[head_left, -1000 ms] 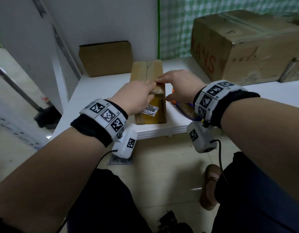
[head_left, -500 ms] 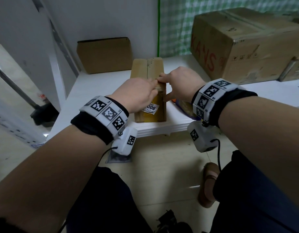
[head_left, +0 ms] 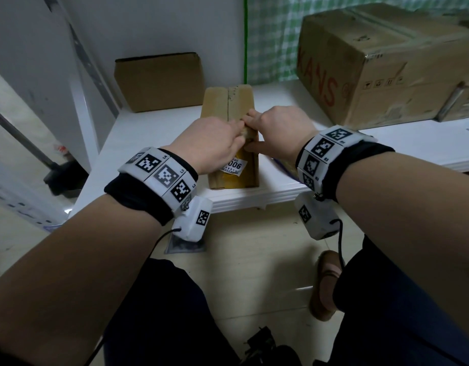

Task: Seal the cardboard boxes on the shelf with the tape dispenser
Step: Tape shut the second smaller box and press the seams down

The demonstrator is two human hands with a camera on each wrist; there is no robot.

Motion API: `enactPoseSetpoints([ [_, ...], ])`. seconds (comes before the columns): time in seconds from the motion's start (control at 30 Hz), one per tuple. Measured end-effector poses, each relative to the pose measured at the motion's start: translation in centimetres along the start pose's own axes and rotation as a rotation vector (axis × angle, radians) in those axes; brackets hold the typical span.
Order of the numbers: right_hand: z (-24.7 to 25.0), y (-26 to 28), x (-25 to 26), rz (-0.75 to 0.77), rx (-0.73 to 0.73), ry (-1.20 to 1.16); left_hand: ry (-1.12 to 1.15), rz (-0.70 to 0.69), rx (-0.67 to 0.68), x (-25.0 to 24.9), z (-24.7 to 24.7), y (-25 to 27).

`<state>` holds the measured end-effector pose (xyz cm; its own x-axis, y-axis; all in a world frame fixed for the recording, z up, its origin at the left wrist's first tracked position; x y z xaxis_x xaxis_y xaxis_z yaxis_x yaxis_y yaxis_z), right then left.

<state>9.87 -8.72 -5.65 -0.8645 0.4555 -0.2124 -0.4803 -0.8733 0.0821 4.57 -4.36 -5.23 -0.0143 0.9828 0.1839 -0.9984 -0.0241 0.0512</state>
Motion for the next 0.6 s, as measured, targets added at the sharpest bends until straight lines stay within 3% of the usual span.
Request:
enactPoseSetpoints([
  [0.33,-0.1,0.2,-0.3,0.008,-0.035,-0.033,0.092,0.067,0.081,0.4,-0.1,-0.2],
  [0.47,-0.2,-0.1,-0.6,-0.001,-0.044,-0.031,0.309,0.041,0.176,1.2,-0.1,0.6],
  [0.6,-0.2,0.0,-1.0,0.003,-0.027,-0.042,0.582,0.095,0.114,3.9,0.9,1.6],
])
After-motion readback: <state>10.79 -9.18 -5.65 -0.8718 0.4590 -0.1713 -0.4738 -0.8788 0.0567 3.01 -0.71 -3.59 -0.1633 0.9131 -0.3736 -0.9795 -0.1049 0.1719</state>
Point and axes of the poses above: each hand's wrist, its own y-axis away from the middle knuckle, its own z-axis out of the back of the hand, x = y × z, the point moved 9 cm from there along -y, towards the middle knuckle, and after that the axes turned 13 degrees about x, right-handed, at the moved point
